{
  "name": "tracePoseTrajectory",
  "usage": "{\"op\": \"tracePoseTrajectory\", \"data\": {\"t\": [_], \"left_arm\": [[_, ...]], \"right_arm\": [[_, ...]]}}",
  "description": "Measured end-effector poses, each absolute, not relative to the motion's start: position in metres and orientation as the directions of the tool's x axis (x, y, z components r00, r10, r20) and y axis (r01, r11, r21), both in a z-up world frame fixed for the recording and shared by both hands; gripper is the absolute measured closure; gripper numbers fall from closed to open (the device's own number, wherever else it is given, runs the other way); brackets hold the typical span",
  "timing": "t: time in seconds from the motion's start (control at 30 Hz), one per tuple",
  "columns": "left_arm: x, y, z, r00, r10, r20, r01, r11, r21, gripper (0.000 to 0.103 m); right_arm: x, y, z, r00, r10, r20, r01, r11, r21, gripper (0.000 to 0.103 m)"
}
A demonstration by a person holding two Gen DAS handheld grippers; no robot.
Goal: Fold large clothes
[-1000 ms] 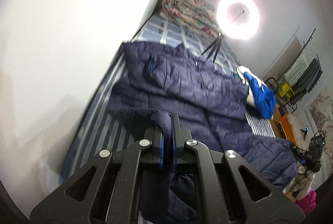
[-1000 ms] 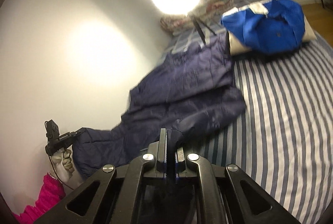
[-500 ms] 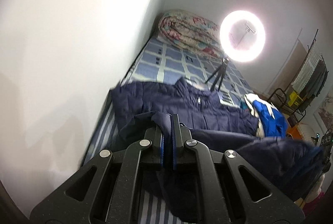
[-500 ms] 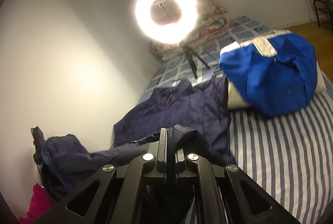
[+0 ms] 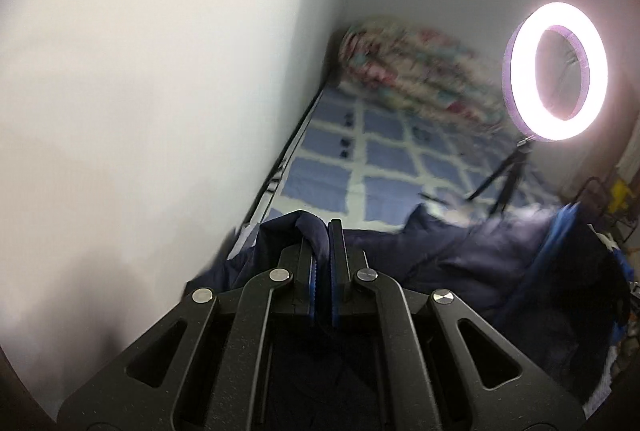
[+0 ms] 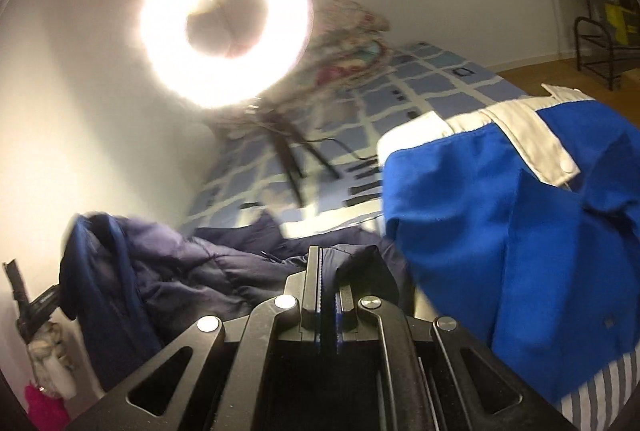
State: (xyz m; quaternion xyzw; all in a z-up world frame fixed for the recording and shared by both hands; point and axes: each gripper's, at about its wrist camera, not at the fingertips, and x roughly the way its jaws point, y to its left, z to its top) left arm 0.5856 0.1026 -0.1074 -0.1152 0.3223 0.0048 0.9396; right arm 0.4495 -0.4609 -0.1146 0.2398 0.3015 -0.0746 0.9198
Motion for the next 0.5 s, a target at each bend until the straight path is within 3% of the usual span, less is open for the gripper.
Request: {"op": "tracePoseTrajectory", "data": {"t": [0.17, 0.27, 0.43, 0.5], "left_arm": [[0.632, 0.087, -0.161, 0.749, -0.013, -0.662, -0.085, 0.990, -0.116, 0.101], [0.649, 0.091, -0.176, 0.743, -0.013, -0.669, -0.093, 0.988, -0.122, 0.101], [0.667, 0.096, -0.190, 0.717, -0.035, -0.696, -0.105, 0.982, -0.158, 0.101], [0.669, 0.092, -0.186, 0.705, -0.040, -0.708, -0.091, 0.985, -0.145, 0.097]], "right_arm": [[0.492, -0.453, -0.146, 0.748, -0.080, -0.658, 0.321, 0.912, 0.255, 0.102], [0.502, -0.449, -0.150, 0.738, -0.132, -0.661, 0.315, 0.935, 0.165, 0.102], [0.513, -0.459, -0.164, 0.701, -0.136, -0.700, 0.336, 0.929, 0.156, 0.102], [0.513, -0.458, -0.162, 0.708, -0.107, -0.698, 0.304, 0.939, 0.164, 0.095]]}}
